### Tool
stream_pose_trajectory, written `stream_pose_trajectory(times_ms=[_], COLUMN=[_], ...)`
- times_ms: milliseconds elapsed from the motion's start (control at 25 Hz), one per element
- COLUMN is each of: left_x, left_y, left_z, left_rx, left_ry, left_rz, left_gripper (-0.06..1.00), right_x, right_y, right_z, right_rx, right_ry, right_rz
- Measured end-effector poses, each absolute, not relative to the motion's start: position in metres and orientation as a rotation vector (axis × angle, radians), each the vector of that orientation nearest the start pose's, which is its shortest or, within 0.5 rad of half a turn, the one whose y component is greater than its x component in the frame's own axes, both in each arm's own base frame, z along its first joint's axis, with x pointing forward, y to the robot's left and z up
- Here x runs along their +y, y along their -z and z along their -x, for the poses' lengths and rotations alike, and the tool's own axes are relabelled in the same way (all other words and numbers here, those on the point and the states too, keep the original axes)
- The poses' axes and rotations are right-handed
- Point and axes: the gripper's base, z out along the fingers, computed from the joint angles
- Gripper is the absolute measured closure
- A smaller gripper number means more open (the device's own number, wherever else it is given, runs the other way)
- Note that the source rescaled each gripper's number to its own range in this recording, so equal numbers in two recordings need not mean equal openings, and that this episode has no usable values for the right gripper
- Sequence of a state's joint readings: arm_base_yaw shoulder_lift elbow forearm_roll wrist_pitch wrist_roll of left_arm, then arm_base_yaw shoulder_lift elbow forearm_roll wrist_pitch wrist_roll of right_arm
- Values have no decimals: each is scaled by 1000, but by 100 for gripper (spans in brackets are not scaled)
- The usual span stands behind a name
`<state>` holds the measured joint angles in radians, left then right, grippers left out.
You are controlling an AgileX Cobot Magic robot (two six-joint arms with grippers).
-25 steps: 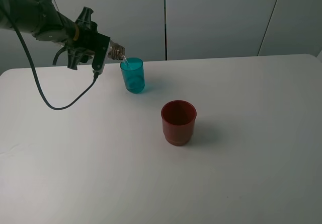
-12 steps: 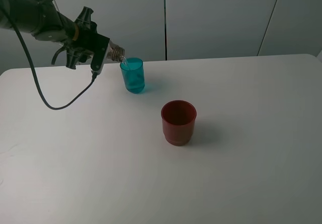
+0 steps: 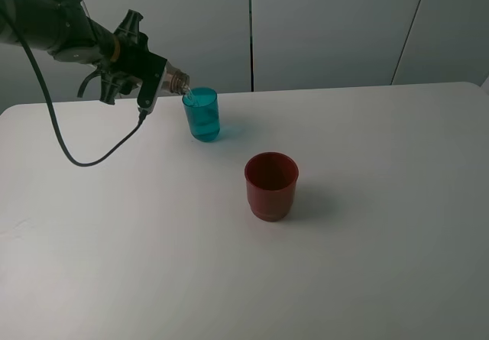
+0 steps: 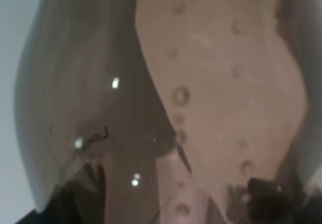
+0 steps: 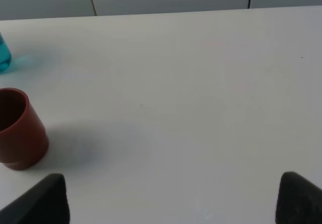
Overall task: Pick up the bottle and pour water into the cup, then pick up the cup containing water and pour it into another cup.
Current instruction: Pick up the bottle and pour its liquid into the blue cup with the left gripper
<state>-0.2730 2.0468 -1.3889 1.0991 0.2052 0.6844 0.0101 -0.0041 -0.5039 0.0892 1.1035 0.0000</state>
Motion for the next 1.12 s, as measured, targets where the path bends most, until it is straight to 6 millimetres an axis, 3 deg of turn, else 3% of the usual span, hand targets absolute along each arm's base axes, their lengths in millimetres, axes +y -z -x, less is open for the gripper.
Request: stream_pose_trajectory(times_ms=[1120], left_x=[-121], left_y=[-191], left_z=[-445], left_rx=[1219], left_ry=[-1047], left_rz=[-2084], left_gripper=[94], right_x=[7], right_y=[-275], right_z=[8], right_rx=[2078], right_ry=[-113], right_rz=[17])
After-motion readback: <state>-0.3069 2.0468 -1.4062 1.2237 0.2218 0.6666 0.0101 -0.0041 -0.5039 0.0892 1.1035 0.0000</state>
